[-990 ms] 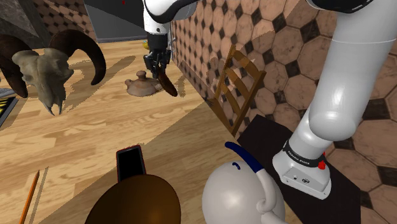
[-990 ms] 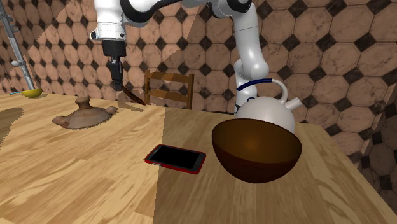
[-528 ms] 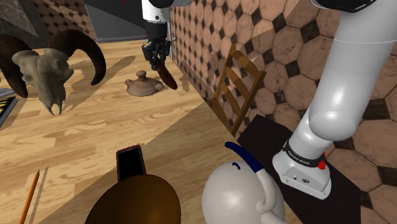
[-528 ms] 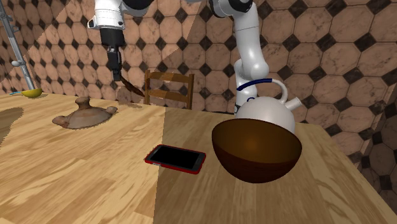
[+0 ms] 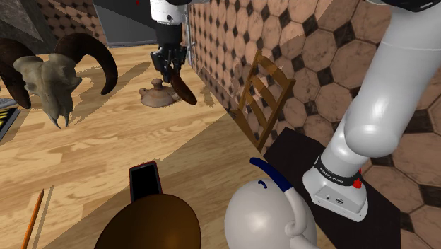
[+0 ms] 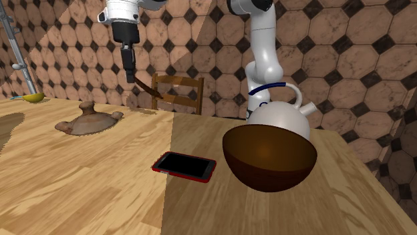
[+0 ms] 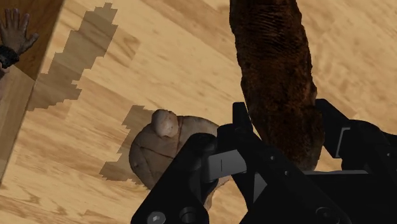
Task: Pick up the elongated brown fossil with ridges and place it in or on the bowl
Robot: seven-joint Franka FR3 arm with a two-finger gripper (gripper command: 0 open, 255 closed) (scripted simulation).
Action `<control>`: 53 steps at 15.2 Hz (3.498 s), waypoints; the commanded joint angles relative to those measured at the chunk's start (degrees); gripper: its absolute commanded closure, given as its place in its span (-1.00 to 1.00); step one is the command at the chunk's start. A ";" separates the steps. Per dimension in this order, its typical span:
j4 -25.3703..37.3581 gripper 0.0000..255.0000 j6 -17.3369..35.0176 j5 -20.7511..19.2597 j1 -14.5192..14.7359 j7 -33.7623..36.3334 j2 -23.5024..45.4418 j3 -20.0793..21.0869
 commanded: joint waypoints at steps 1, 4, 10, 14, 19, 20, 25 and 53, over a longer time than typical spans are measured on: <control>-2.50 1.00 0.70 0.37 1.20 2.23 -2.01 1.06; -5.12 1.00 1.41 0.83 2.97 5.55 -4.25 2.73; -8.49 1.00 2.33 1.49 6.67 12.71 -7.35 6.42; -9.39 1.00 2.67 1.58 9.20 17.91 -8.32 9.12; -9.04 1.00 2.83 1.04 12.40 24.91 -8.18 12.74; -8.77 1.00 2.82 0.82 13.06 26.39 -7.96 13.48; -6.42 1.00 2.58 -1.04 16.46 34.15 -5.81 17.22; -8.10 1.00 12.08 -9.34 23.67 49.00 4.07 21.76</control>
